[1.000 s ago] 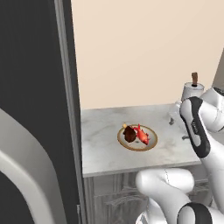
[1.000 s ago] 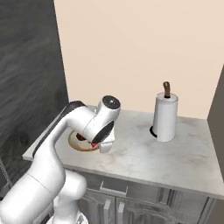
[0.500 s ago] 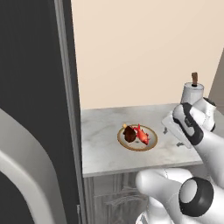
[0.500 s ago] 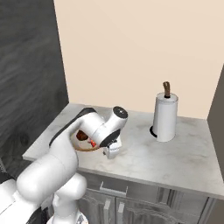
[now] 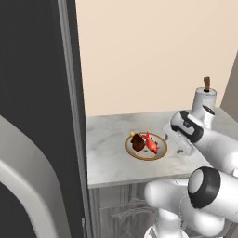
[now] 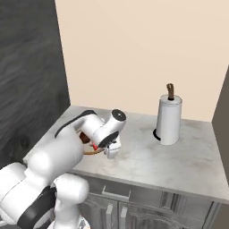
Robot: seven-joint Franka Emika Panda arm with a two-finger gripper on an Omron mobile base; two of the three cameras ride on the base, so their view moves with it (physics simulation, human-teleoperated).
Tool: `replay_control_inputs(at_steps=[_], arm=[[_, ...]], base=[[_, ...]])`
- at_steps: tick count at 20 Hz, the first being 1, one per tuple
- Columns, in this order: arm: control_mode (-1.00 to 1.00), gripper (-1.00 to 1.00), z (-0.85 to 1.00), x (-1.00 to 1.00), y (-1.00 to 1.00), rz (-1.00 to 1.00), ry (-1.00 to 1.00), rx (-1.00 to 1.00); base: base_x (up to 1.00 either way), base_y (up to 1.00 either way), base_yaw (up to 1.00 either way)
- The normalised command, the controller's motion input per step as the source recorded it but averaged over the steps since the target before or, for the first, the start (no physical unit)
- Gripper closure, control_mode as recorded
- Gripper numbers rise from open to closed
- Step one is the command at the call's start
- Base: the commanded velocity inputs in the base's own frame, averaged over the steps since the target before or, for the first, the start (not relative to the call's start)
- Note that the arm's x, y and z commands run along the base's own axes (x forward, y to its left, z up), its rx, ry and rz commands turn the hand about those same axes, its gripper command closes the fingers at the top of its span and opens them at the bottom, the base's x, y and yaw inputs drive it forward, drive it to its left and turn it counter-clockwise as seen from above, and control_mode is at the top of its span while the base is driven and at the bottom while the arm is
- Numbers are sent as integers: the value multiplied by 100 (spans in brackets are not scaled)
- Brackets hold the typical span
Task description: Place the bowl with the garlic and lemon wedge on the second highest shelf of the fridge. Place the bowl with the fish and steak on the top shelf of the fridge.
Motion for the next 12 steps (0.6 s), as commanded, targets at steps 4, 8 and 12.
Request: replay_control_inputs(at_steps=[4, 8, 12], arm=[[-100, -100, -45, 21, 0, 0, 0, 0], [-100, -100, -35, 25, 0, 0, 0, 0], [-100, -100, -27, 24, 0, 0, 0, 0]], base=[[0, 0, 0], [0, 0, 0], [0, 0, 0]])
